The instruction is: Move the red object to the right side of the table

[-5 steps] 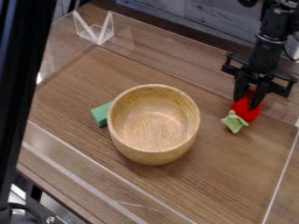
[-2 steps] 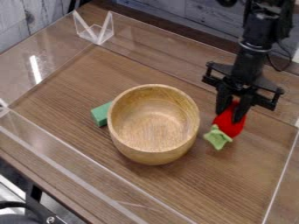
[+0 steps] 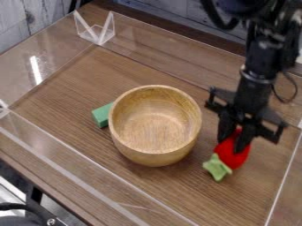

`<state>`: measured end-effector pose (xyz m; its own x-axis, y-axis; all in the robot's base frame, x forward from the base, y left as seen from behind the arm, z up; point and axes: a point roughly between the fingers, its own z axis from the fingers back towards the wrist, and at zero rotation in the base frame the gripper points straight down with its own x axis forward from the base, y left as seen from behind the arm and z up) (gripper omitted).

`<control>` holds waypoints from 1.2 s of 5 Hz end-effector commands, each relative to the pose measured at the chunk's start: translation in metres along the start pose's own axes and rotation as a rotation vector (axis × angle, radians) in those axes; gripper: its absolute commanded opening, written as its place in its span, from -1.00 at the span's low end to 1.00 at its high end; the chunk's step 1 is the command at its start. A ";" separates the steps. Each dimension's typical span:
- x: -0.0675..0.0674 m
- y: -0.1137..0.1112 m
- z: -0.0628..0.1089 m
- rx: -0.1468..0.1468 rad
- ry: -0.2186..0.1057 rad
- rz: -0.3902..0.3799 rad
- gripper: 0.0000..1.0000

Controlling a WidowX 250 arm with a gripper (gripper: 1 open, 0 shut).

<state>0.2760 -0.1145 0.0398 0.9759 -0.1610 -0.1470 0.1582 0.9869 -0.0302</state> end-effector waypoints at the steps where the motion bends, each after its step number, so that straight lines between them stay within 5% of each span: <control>1: -0.003 -0.006 0.013 -0.025 -0.085 -0.018 -1.00; 4: -0.005 -0.015 -0.018 -0.064 -0.053 0.016 -1.00; 6: -0.030 -0.017 -0.033 -0.073 -0.019 0.028 -1.00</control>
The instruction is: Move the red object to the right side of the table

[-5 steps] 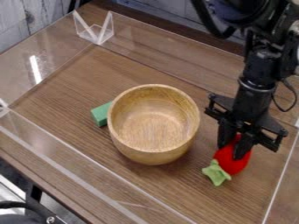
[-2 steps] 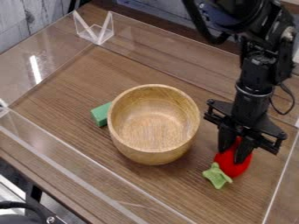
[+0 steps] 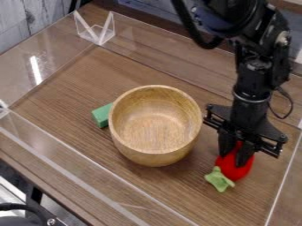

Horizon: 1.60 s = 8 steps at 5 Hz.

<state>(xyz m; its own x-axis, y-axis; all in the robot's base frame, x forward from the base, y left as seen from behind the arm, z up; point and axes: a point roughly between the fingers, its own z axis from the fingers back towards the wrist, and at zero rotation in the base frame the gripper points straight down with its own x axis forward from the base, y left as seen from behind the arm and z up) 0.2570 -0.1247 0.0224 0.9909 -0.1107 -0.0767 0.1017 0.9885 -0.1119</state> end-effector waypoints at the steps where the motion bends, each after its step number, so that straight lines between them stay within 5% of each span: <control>1: -0.028 -0.003 -0.015 0.014 0.077 -0.012 -1.00; 3: -0.033 -0.013 -0.021 0.008 0.111 0.100 -1.00; 5: -0.043 -0.021 -0.026 0.039 0.165 0.067 -1.00; 8: -0.041 0.004 -0.022 0.087 0.231 0.081 -1.00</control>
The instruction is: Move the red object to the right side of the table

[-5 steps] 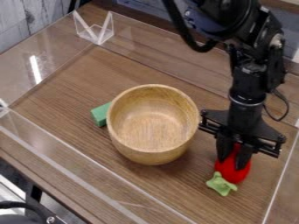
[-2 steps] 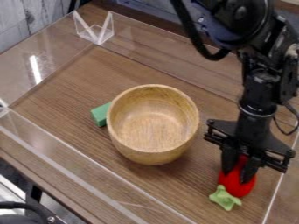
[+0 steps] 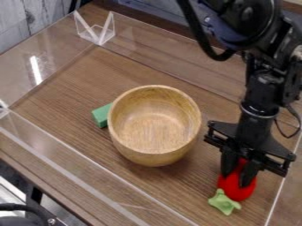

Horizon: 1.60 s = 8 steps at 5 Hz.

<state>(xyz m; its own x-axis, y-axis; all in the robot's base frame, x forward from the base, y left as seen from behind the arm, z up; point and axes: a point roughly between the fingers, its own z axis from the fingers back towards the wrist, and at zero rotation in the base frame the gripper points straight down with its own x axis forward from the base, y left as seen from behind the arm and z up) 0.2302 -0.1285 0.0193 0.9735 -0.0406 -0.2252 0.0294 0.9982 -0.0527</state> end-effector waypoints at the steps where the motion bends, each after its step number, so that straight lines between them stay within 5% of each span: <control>1: -0.007 0.022 -0.015 0.054 0.097 0.007 -1.00; 2: -0.011 0.020 -0.009 0.026 0.089 0.103 1.00; 3: -0.007 0.030 0.000 0.026 0.078 0.097 1.00; 4: -0.003 0.039 0.021 0.026 0.030 0.084 1.00; 6: -0.004 0.039 0.056 -0.015 -0.015 0.112 1.00; 8: 0.006 0.055 0.102 -0.069 -0.130 0.069 1.00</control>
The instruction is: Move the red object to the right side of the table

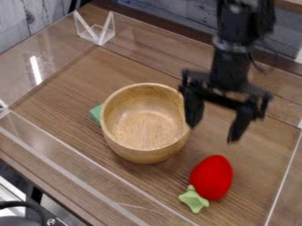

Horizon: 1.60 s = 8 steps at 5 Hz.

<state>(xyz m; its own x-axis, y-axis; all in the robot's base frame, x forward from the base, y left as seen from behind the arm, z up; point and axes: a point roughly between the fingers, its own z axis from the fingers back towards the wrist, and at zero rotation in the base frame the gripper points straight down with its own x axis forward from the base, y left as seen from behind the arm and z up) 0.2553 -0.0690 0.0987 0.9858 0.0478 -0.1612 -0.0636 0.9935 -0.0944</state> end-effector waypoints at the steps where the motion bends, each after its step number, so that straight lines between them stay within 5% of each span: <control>1: 0.016 0.011 0.038 -0.035 -0.108 -0.025 1.00; 3: 0.013 0.034 0.075 -0.036 -0.243 0.004 1.00; 4: 0.022 0.034 0.075 -0.024 -0.271 0.010 1.00; 7: 0.036 0.000 0.065 -0.008 -0.249 0.079 1.00; 8: 0.050 -0.017 0.061 -0.004 -0.250 -0.035 1.00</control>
<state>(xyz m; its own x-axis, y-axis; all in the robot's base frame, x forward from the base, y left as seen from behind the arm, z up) 0.3092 -0.0738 0.1328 0.9986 0.0451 0.0259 -0.0427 0.9955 -0.0845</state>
